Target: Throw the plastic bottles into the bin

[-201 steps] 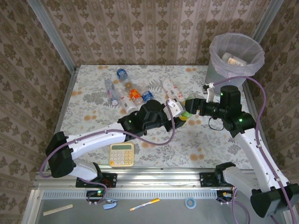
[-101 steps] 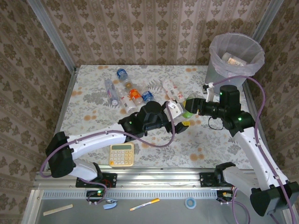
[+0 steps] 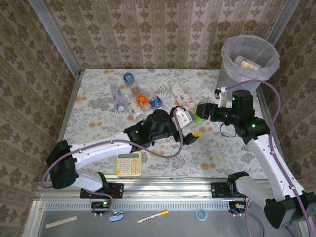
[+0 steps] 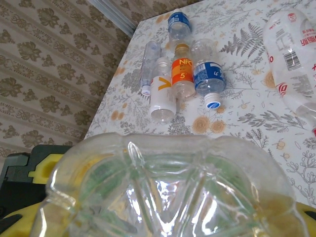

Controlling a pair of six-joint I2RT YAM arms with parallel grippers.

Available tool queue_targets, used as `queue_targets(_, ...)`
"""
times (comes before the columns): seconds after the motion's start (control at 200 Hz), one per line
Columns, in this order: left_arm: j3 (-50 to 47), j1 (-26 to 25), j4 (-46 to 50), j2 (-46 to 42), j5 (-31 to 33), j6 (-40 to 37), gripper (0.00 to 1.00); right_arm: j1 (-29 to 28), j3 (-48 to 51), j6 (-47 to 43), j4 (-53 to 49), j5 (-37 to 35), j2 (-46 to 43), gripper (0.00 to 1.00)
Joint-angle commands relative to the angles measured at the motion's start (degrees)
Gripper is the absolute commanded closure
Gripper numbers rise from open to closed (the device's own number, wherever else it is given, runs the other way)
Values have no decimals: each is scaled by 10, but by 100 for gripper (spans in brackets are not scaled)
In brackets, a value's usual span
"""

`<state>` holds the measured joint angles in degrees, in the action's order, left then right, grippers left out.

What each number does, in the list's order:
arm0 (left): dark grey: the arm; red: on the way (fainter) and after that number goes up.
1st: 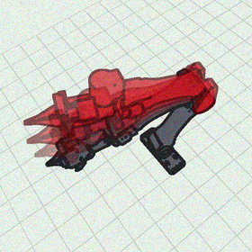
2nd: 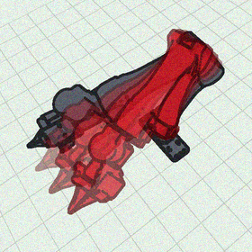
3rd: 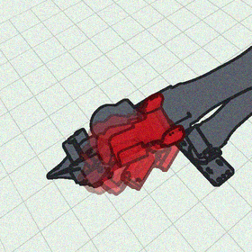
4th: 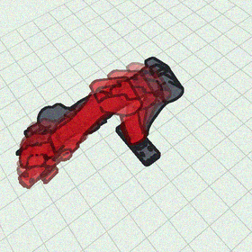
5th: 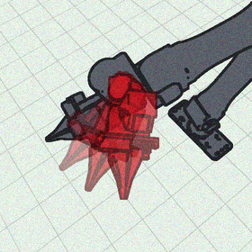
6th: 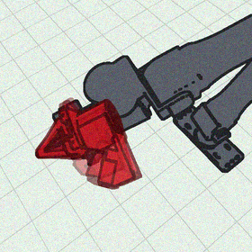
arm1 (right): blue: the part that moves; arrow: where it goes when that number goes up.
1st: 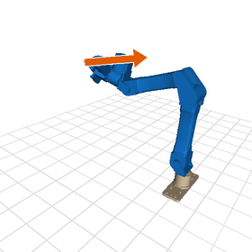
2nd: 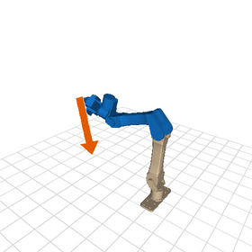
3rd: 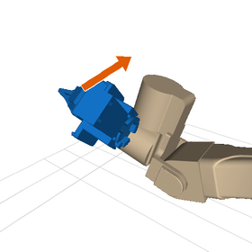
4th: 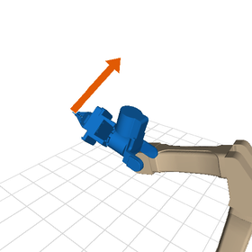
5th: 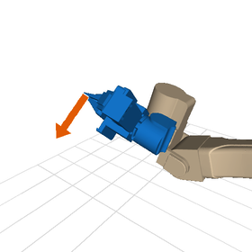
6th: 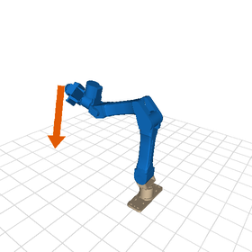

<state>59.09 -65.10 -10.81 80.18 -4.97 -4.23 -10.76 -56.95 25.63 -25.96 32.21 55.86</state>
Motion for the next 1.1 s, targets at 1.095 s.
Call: queue_targets(1.095,-84,39,-11,-77,39,53,0,2,-152,-211,-26,-253,-58,66)
